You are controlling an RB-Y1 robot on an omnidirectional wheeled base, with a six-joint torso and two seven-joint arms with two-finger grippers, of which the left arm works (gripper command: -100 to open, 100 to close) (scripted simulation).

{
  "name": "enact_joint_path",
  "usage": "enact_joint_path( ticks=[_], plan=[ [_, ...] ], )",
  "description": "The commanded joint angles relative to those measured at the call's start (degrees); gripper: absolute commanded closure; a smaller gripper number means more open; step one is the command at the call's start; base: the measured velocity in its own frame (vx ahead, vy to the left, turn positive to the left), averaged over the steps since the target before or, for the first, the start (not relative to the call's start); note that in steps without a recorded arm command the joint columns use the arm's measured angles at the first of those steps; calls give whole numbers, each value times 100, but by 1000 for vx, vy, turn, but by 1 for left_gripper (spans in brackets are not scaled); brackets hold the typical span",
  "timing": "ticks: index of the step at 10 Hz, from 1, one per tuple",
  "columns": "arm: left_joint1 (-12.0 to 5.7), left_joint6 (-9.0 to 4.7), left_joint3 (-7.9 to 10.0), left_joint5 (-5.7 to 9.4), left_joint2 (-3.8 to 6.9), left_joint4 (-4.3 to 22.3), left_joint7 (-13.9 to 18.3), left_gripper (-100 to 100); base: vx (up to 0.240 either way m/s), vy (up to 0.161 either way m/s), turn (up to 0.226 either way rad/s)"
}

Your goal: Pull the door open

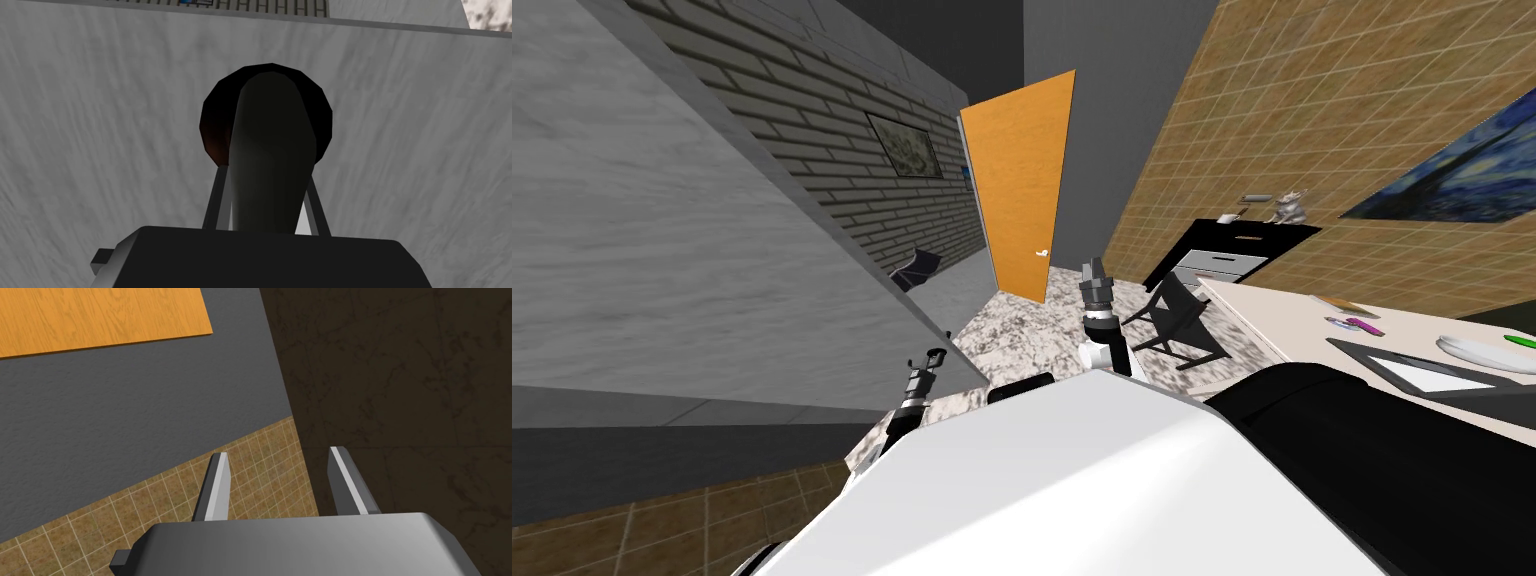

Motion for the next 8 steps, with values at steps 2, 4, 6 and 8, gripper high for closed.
enact_joint_path(
  ticks=[2, 4, 6, 8],
  plan=[
    [217, -256, -133, -57, 120, -84, 82, 100, -88, 6, 27],
    [396, -523, -261, -111, 234, -107, 162, 100, -63, 20, 7],
    [487, -658, -326, -139, 292, -119, 203, 100, -48, 43, 15],
    [658, -913, -449, -191, 401, -142, 280, 100, -27, 34, 5]
  ],
)
